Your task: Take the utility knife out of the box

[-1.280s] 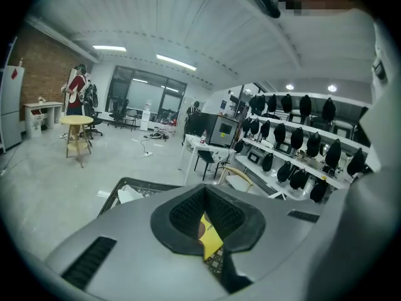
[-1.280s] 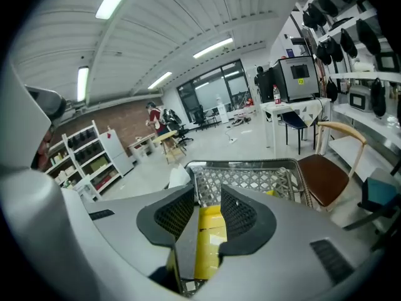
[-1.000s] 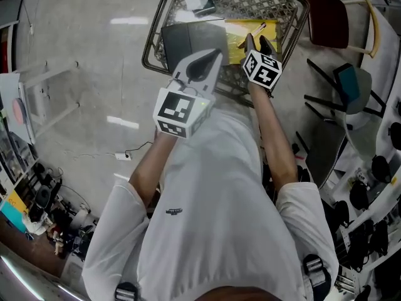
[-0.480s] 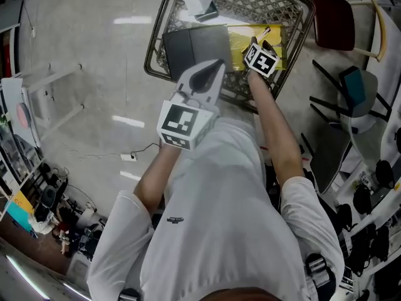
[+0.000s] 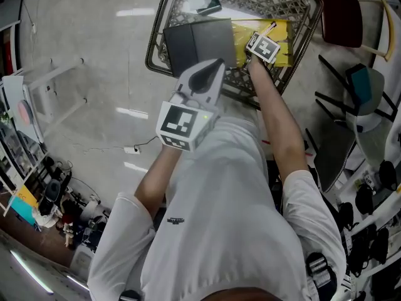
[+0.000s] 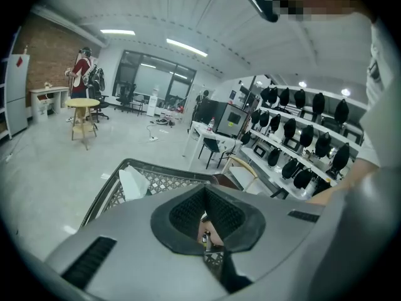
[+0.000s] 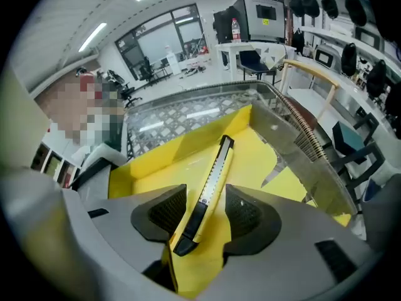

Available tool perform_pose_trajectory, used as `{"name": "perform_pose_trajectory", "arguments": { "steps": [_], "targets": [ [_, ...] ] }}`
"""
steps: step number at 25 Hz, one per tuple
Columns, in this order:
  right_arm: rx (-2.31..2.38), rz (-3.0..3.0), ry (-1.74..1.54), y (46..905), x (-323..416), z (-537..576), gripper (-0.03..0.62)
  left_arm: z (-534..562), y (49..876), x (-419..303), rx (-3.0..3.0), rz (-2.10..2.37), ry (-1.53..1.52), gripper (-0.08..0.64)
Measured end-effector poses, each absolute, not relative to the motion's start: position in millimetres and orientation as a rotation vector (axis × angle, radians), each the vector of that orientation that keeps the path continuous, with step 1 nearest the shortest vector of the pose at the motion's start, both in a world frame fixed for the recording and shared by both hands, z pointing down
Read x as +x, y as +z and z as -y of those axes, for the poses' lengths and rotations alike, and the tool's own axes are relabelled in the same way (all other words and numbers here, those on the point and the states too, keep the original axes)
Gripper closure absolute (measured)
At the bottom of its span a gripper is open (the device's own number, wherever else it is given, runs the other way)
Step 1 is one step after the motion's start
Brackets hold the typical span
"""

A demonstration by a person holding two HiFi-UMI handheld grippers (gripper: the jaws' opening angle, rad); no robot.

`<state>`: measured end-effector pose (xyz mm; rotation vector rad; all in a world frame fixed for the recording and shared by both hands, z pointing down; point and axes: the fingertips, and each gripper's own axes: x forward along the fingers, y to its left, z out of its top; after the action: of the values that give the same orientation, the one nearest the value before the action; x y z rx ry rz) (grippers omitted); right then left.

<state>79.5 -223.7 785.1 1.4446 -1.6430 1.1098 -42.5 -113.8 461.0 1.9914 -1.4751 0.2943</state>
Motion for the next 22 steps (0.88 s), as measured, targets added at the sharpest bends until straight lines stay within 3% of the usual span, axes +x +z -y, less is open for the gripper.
{"name": "perform_pose_trajectory", "arguments": {
  "steps": [12,22],
  "targets": [
    [1.368,1.439,1.099,787,97,204,0.474,108,462,-47,1.966,1.501,0.298,0.562],
    [1.406,1.551,1.156,777,100,207,0.483,103,456,-40,2.004,1.487,0.300,0.563]
  ]
}}
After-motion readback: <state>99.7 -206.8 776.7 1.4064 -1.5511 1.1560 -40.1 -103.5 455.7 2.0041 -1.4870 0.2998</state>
